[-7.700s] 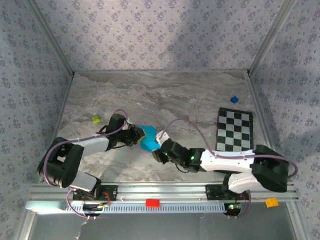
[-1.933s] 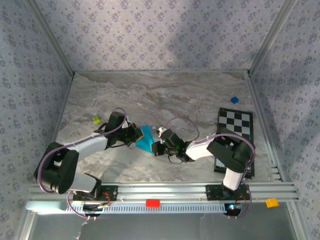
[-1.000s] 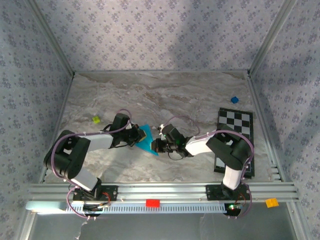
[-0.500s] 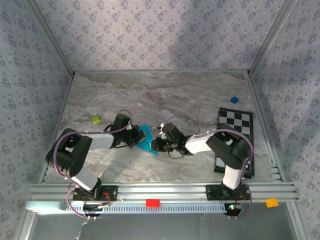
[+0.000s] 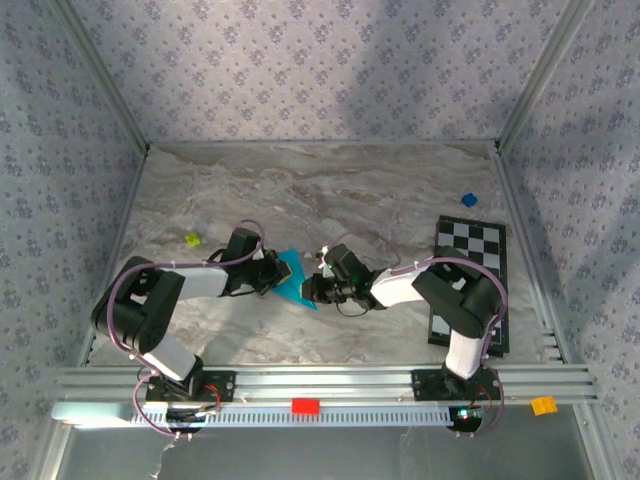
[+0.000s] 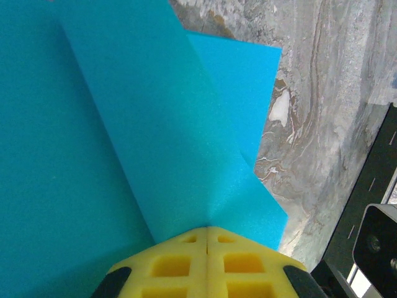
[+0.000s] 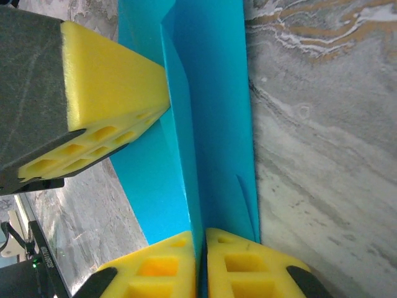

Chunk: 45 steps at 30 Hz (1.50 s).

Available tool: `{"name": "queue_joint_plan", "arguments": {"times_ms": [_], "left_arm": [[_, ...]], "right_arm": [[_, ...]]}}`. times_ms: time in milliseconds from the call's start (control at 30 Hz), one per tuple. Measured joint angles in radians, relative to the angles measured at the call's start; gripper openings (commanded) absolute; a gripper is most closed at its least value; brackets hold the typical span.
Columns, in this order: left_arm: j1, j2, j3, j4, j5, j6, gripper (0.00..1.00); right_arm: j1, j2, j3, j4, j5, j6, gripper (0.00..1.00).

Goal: Fold a paper plane with a square sheet of paper (pick it up from the middle)
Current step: Fourth fold the wing at the center of the table.

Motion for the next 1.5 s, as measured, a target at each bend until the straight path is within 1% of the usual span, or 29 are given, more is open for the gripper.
{"name": "queue_joint_plan", "arguments": {"times_ms": [100, 300, 667, 833, 900, 1133, 1367, 1500], "left_arm": [[-0.001, 0.000, 0.000, 0.000, 0.000, 0.003, 0.04], [-0.001, -0.003, 0.000, 0.000, 0.000, 0.005, 0.07], [-0.021, -0.001, 0.026, 0.002, 0.020, 0.026, 0.07], [-0.020, 0.038, 0.031, 0.002, 0.031, 0.030, 0.05], [-0.023, 0.057, 0.033, 0.006, 0.034, 0.030, 0.05], [-0.027, 0.062, 0.036, 0.008, 0.034, 0.034, 0.05], [-0.031, 0.064, 0.038, 0.003, 0.035, 0.049, 0.04], [-0.032, 0.064, 0.038, 0.003, 0.035, 0.056, 0.04]], "right_arm": [[0.001, 0.002, 0.000, -0.005, -0.001, 0.008, 0.04], [0.001, 0.009, -0.005, 0.014, -0.004, 0.039, 0.03], [0.000, 0.021, -0.011, 0.051, -0.003, 0.090, 0.01], [0.000, 0.021, -0.015, 0.060, -0.003, 0.091, 0.05], [0.000, 0.020, -0.015, 0.060, -0.003, 0.090, 0.09], [0.002, 0.011, -0.014, 0.056, 0.000, 0.090, 0.16], [0.003, -0.001, -0.013, 0.043, 0.006, 0.091, 0.20], [0.003, -0.021, -0.011, -0.003, 0.020, 0.090, 0.20]]}}
